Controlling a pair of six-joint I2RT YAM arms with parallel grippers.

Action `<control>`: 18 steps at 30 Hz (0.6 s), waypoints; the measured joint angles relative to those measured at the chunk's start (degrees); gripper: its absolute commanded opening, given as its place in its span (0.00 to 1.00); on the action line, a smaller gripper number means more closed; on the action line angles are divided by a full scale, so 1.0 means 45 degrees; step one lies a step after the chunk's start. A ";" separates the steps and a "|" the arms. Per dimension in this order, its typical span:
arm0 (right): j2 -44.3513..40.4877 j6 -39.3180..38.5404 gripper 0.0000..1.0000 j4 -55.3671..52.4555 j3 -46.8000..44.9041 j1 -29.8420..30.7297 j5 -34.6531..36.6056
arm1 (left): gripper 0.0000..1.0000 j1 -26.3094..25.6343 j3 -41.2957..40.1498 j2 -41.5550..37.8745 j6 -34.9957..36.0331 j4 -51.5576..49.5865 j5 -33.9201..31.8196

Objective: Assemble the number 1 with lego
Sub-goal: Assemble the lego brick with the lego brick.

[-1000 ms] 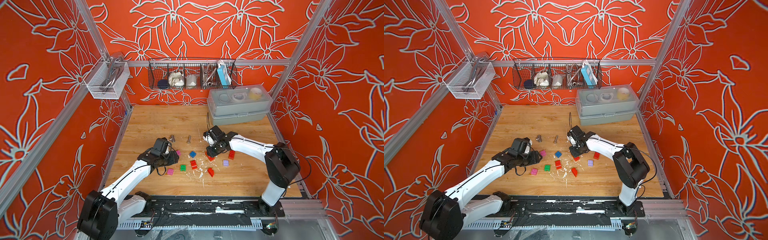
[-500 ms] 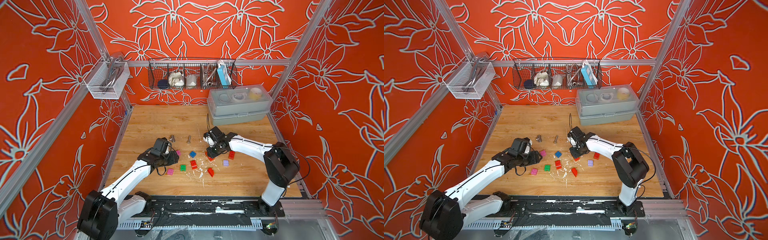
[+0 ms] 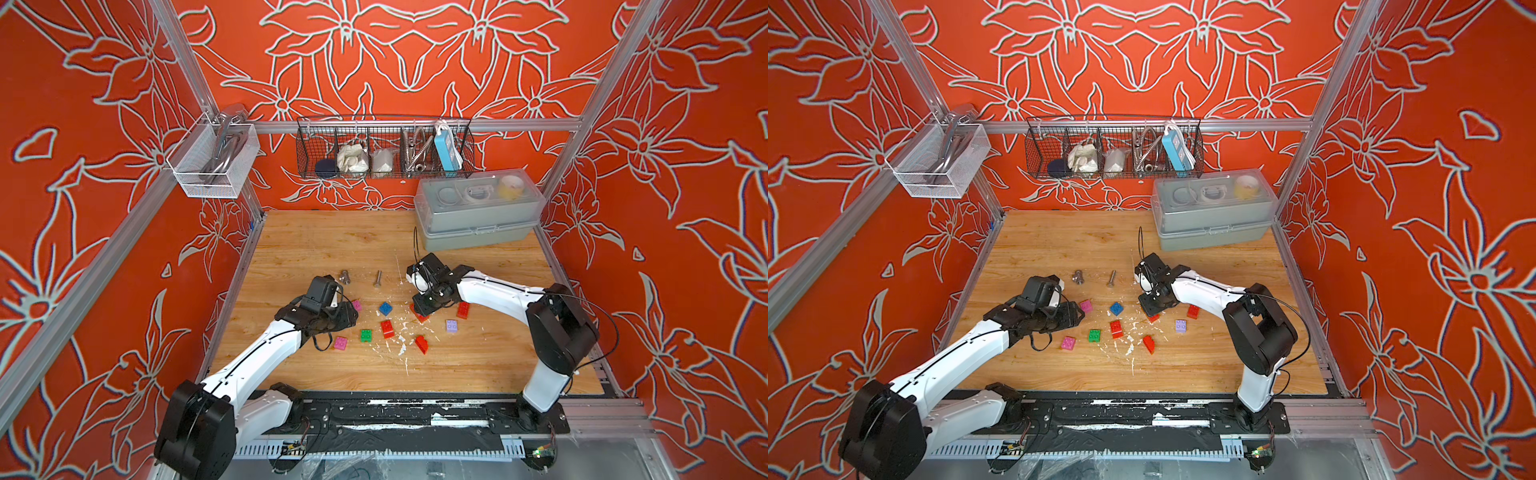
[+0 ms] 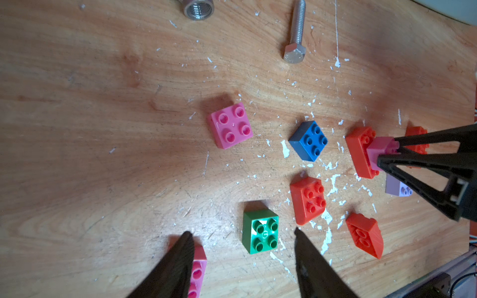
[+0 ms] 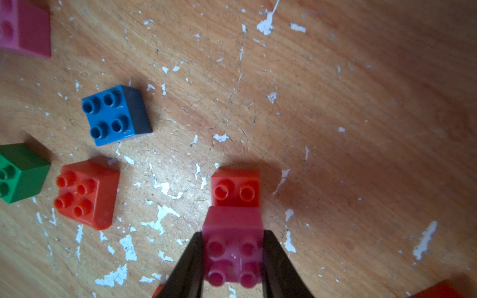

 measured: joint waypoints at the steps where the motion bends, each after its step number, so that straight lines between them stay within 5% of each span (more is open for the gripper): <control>1: 0.0000 0.0005 0.28 0.0015 -0.0015 0.0024 0.0058 | 0.61 0.0000 0.0000 0.0000 0.0000 0.0000 -0.0005; 14: 0.0267 0.0005 0.24 0.0136 0.0112 0.0486 0.1282 | 0.61 0.0000 0.0000 0.0005 0.0029 -0.0005 -0.0053; 18: 0.0296 0.0024 0.36 0.0112 0.0189 0.0486 0.1287 | 0.64 0.0000 0.0000 0.0005 0.0024 -0.0010 -0.0078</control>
